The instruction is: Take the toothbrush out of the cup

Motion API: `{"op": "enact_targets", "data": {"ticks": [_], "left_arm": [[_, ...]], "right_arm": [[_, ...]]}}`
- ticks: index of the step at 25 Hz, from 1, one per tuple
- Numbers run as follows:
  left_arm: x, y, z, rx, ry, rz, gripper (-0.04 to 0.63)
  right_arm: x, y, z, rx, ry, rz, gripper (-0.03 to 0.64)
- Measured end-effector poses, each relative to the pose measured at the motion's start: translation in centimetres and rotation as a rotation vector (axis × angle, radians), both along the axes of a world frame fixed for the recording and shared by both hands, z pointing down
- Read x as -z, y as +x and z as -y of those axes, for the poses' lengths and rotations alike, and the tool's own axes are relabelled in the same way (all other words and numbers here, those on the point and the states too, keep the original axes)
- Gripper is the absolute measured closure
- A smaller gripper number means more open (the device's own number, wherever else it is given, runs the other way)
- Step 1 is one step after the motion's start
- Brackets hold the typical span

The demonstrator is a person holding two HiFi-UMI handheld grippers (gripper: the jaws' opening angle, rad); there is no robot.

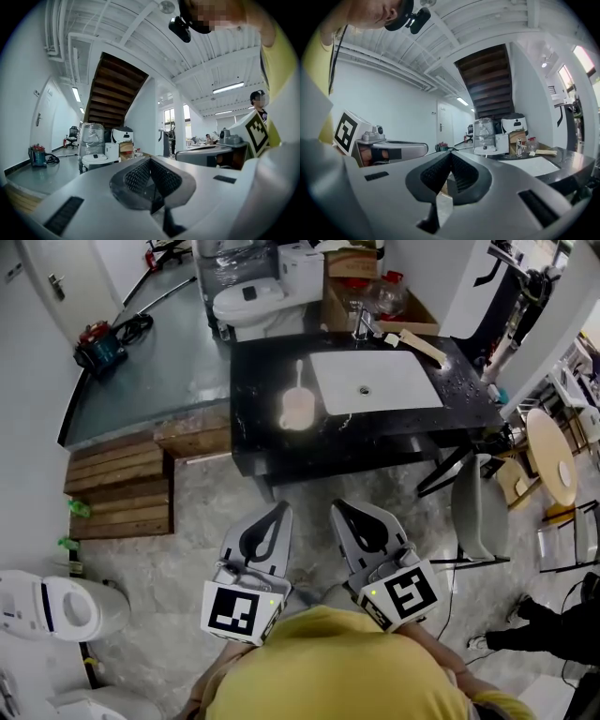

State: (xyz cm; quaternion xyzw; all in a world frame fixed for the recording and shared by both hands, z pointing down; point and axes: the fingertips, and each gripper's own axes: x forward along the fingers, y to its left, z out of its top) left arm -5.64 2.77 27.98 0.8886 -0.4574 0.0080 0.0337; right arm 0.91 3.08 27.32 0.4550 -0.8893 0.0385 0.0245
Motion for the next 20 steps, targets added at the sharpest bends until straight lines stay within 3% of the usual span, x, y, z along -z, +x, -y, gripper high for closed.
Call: {"op": "enact_targets", "data": {"ticks": [20], "left_arm": [[-1.8, 0.1, 6.1, -0.061, -0.052, -0.001, 0.584]], "right_arm": [[-2.7, 0.6, 5.1, -0.054, -0.074, -0.032, 0.600]]}}
